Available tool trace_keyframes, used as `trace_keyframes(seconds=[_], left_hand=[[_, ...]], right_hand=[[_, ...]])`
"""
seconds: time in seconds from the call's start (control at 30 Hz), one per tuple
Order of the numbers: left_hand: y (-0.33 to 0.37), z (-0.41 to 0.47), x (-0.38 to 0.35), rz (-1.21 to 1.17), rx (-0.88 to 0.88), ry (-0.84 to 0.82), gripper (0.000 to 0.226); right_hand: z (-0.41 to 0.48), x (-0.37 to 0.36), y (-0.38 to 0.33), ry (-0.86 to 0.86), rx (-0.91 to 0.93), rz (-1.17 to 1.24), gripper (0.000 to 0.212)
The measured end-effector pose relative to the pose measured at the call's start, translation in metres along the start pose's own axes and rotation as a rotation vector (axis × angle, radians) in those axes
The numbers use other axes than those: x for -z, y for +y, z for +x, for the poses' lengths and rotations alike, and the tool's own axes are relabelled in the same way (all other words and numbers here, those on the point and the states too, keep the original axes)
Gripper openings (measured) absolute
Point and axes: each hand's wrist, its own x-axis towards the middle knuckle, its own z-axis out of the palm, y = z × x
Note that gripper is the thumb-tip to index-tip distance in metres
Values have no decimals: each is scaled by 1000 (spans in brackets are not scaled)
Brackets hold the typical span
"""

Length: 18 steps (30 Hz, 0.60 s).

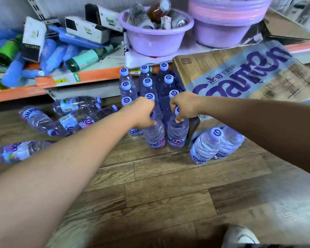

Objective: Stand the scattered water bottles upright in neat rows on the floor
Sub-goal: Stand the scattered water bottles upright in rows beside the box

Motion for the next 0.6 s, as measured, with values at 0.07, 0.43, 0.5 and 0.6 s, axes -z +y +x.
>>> trace_keyframes(seconds=[0.07, 0.43, 0.5, 0.6], left_hand=[[12, 4, -5, -16, 1, 34, 22], [9, 6, -32, -302, 128, 140, 34], [9, 7, -36, -349, 145, 185, 35], [11, 8, -42, -432, 199, 254, 40]], right_hand=[[-1, 0, 1, -16, -3, -33, 30], [5, -10, -9, 21, 15, -239, 29], [7, -9, -8, 14, 12, -258, 30], [7, -9, -7, -9, 15, -290, 30]])
